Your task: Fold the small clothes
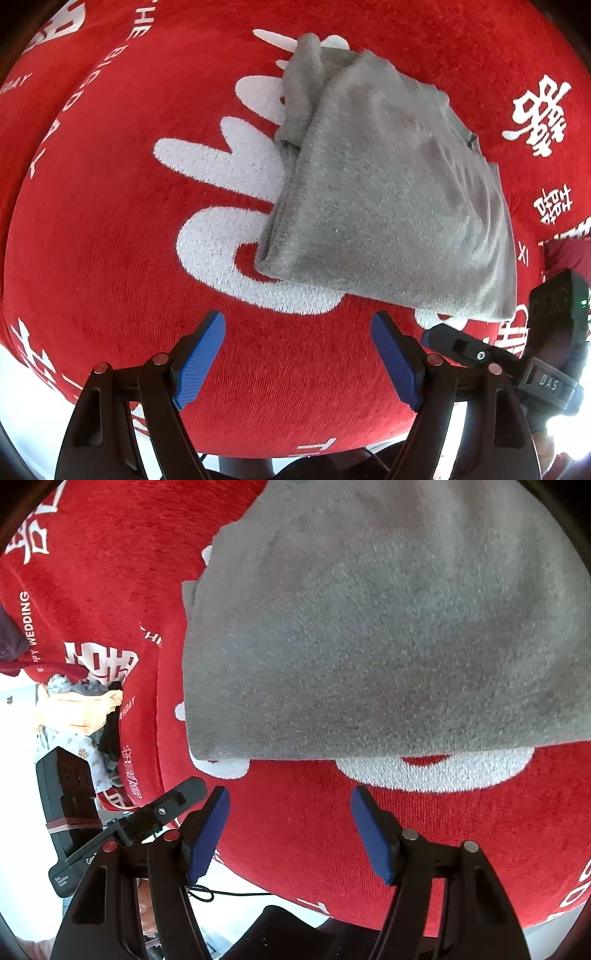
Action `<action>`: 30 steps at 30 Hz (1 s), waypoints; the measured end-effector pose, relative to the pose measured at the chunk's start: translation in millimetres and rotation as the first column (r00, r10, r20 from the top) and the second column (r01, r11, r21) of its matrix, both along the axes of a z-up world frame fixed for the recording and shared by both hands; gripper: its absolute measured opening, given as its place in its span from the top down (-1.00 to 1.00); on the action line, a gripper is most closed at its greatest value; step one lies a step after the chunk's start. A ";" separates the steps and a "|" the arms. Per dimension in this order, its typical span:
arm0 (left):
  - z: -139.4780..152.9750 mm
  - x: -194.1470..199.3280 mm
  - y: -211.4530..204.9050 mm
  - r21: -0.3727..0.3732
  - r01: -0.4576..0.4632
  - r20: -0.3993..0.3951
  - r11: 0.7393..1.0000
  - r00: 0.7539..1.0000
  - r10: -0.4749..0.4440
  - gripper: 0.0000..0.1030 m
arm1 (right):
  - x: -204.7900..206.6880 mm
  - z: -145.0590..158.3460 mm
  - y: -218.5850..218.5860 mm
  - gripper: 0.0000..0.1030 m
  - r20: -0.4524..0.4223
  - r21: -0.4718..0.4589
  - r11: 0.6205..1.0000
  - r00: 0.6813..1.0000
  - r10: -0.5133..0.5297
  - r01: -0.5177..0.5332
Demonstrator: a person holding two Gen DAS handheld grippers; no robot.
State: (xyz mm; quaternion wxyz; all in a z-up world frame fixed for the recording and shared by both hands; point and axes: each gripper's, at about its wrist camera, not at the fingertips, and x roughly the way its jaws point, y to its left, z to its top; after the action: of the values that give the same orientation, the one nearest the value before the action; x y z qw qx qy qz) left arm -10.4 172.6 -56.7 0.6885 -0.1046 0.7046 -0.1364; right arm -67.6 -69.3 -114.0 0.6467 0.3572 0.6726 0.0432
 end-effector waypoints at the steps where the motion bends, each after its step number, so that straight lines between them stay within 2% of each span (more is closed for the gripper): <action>1: -0.1 0.1 1.3 -0.003 -0.008 0.001 1.000 1.000 0.008 -0.60 | 0.6 -3.1 0.9 -0.39 -0.008 0.010 1.000 1.000 -0.002 0.002; 7: -0.7 0.4 7.0 -0.008 -0.042 0.005 0.999 0.999 0.042 -0.60 | 3.4 -11.6 4.6 -0.39 -0.019 0.034 0.999 1.000 -0.003 0.004; 12: -0.3 0.9 11.2 -0.013 -0.080 0.014 0.997 0.997 0.080 -0.60 | 5.0 -11.0 4.6 -0.39 0.005 0.037 0.999 1.000 -0.010 0.010; 21: -4.4 -0.6 16.4 -0.095 -0.144 0.012 0.985 0.989 0.145 -0.60 | -2.2 -17.4 5.2 -0.39 0.036 0.134 0.990 0.998 -0.057 0.051; 26: -3.2 -2.5 19.0 -0.183 -0.167 -0.012 0.969 0.986 0.167 -0.60 | 6.7 -19.4 -0.5 -0.39 0.078 0.147 0.980 0.986 -0.147 0.135; 30: -4.5 -1.5 14.7 -0.222 -0.158 -0.016 0.962 0.987 0.158 -0.60 | 11.9 -30.1 -10.5 -0.39 0.060 0.204 0.948 0.963 -0.262 0.245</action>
State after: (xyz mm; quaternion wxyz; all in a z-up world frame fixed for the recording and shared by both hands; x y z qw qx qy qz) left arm -12.0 187.2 -61.2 0.6817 -0.2367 0.6738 -0.1592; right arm -55.7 -79.8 -144.1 0.6372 0.4999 0.5852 0.0407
